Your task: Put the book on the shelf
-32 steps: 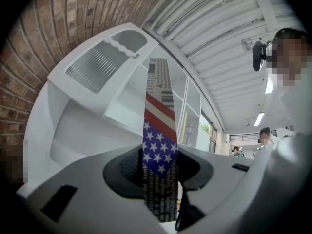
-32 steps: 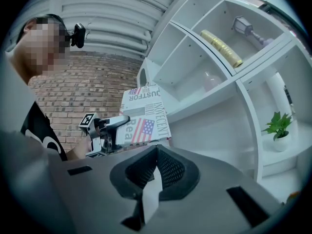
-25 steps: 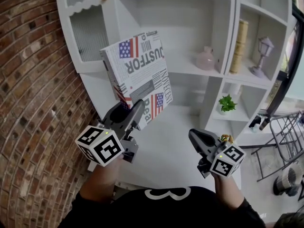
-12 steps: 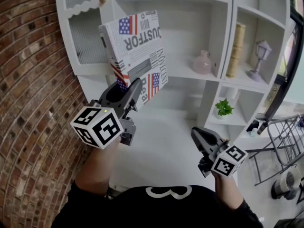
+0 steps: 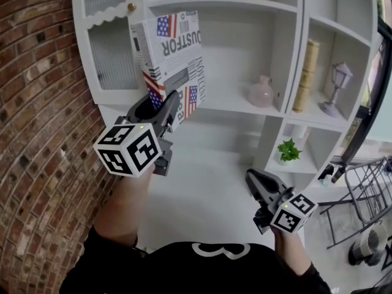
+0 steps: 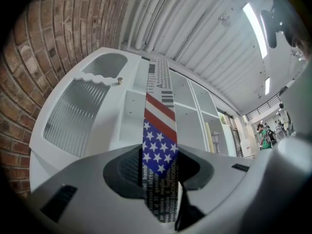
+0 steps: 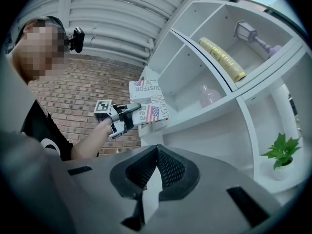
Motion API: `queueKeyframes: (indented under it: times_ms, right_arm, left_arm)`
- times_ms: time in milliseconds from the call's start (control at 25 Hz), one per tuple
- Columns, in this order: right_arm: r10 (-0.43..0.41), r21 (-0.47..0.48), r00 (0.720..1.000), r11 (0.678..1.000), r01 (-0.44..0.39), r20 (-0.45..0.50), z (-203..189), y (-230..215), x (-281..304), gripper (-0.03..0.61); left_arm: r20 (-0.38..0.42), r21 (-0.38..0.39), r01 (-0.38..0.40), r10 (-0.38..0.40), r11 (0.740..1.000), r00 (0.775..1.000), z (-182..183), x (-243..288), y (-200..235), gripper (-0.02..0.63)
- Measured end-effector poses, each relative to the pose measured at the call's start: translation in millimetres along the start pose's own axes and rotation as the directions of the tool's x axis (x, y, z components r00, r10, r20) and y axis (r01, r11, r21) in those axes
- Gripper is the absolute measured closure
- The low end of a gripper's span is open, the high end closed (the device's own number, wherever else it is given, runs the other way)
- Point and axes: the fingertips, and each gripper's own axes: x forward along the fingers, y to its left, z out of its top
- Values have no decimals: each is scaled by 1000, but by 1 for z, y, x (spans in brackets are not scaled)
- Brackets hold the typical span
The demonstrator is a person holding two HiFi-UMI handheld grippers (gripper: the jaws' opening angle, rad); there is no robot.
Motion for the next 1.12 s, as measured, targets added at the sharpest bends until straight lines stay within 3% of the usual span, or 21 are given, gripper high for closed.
queueKeyframes:
  times_ms: [280, 720, 1120]
  right_arm:
    - [2, -8, 1000, 1000, -3, -23, -6, -4, 7, 572]
    - [-5, -12, 999, 1000, 4, -34, -11, -4, 10, 572]
    - [-17, -24, 999, 1000, 17, -29, -10, -9, 12, 572]
  left_arm:
    - [-33, 28, -75, 76, 997, 997, -4, 34, 24, 465]
    - [-75, 95, -123, 130, 988, 989, -22, 82, 35, 465]
    - [-119, 52, -204, 209, 978, 971, -48, 117, 59, 465]
